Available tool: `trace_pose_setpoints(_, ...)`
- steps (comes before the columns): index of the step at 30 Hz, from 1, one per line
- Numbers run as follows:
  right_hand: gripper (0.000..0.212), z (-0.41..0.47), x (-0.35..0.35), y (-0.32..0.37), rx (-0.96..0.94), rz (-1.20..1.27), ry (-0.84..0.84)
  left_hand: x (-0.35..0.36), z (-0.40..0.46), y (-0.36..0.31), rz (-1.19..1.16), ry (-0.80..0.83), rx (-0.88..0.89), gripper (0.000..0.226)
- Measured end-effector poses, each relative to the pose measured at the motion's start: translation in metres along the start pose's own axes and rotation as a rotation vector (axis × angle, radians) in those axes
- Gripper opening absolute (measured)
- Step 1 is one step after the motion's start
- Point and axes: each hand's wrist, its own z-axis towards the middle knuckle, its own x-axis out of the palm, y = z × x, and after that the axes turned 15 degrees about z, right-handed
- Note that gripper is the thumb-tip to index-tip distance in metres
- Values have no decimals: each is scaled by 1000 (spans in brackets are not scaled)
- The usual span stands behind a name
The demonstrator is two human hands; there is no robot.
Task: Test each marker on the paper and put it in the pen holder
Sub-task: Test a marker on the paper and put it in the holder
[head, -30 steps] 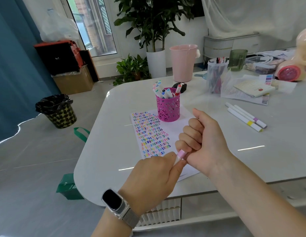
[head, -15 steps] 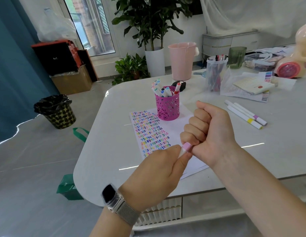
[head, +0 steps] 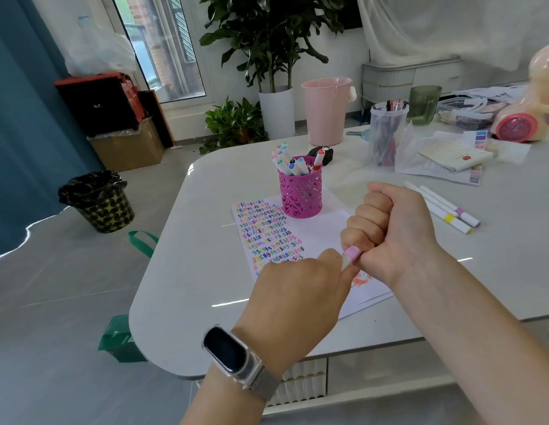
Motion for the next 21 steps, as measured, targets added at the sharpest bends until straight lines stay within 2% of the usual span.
trace_pose_setpoints(2,52,2,-1,0,-11,2,-19,4,2,-1,122,-31,4,50)
trace_pose_setpoints(4,52,2,-1,0,-14,-1,-17,3,1,-1,165,-46,17,45)
trace_pose_setpoints(15,54,5,-1,1,41,-21,5,5,-2,-3,22,-100,-38,38)
trace_pose_setpoints(21,55,9,-4,2,76,2,-45,3,2,-4,96,-99,-12,38)
